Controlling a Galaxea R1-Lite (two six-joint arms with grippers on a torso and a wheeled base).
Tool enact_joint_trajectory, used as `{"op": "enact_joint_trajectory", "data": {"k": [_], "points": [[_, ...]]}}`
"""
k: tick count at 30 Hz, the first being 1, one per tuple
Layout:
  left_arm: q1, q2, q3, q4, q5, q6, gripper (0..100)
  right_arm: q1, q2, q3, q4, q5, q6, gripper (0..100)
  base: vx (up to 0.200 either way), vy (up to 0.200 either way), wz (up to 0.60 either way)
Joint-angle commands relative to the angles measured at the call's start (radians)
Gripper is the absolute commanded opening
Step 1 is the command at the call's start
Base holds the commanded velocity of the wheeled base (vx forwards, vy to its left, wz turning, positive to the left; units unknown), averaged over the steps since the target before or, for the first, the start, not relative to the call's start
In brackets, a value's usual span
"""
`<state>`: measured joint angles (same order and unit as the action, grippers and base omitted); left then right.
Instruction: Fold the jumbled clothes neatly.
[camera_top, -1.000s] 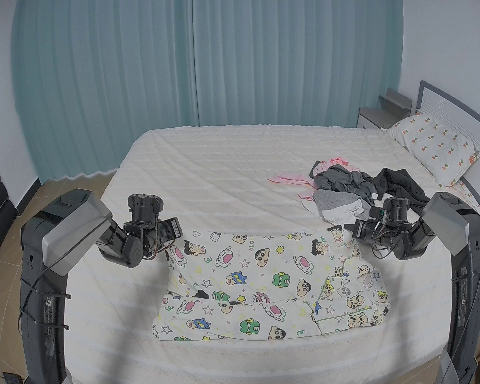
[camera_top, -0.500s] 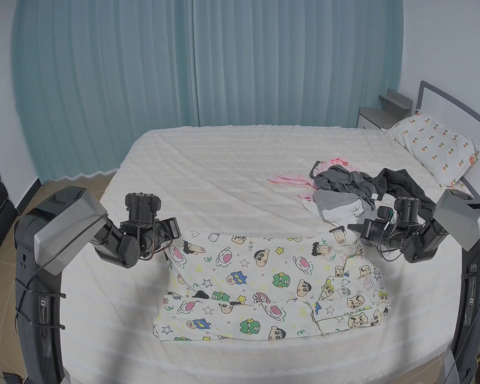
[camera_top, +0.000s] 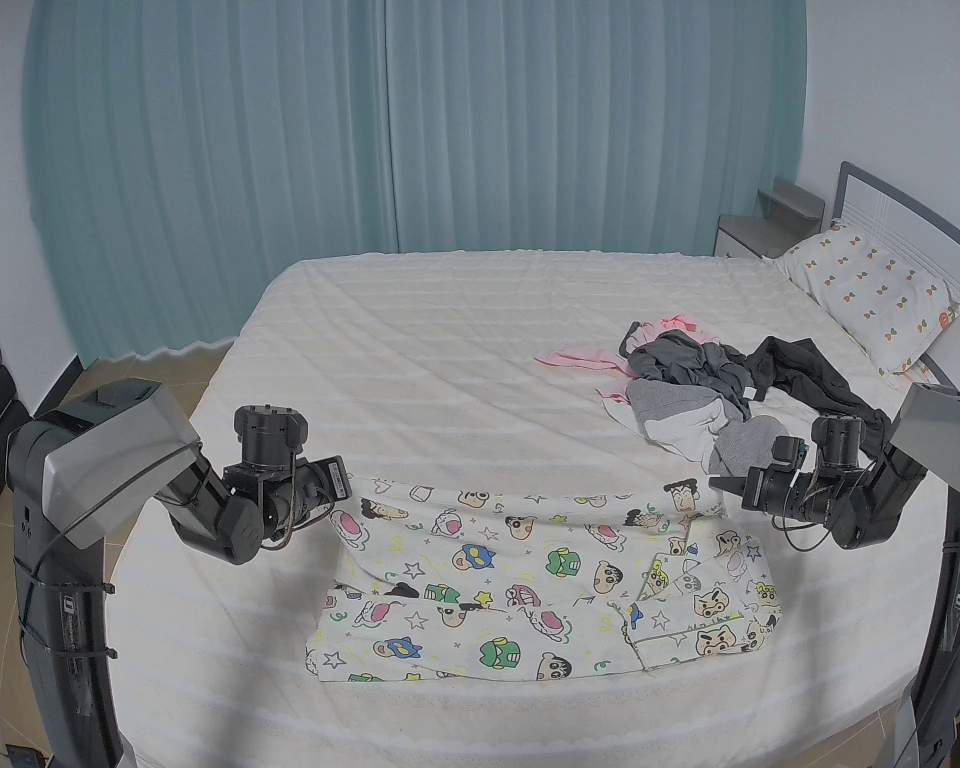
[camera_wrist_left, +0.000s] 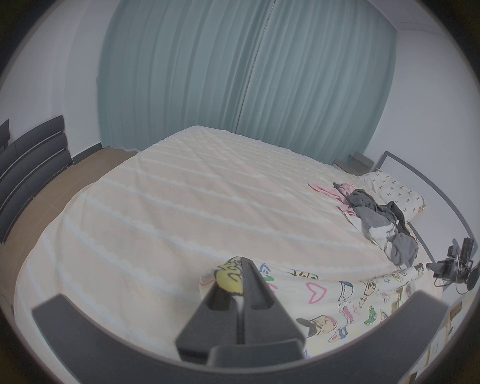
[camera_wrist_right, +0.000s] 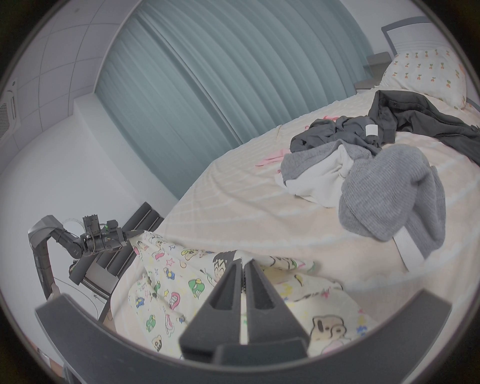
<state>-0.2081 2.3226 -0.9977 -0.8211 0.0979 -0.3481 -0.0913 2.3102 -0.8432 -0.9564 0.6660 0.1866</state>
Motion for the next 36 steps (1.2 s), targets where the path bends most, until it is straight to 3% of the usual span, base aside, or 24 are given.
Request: {"op": "enact_joint_trajectory", "data": {"k": [1, 11, 25, 26, 36], "points": [[-0.002, -0.017, 0.128, -0.089, -0.004, 0.018, 0, -0.01, -0.031, 0.101, -0.001, 0.007, -0.061, 0, 0.0, 0.0, 0.0], [-0.039, -0.008, 0.358, -0.286, -0.038, 0.029, 0, -0.027, -0.032, 0.266, -0.001, 0.004, -0.216, 0, 0.0, 0.0, 0.0], [-0.037, 0.064, 0.435, -0.428, -0.041, 0.034, 0, -0.015, 0.021, 0.263, -0.004, -0.011, -0.22, 0, 0.0, 0.0, 0.0], [-0.037, 0.064, 0.435, -0.428, -0.041, 0.034, 0, -0.015, 0.026, 0.262, -0.004, -0.009, -0.22, 100, 0.0, 0.0, 0.0], [-0.037, 0.066, 0.435, -0.428, -0.041, 0.029, 0, -0.007, 0.075, 0.245, -0.093, -0.009, -0.216, 100, 0.0, 0.0, 0.0]]}}
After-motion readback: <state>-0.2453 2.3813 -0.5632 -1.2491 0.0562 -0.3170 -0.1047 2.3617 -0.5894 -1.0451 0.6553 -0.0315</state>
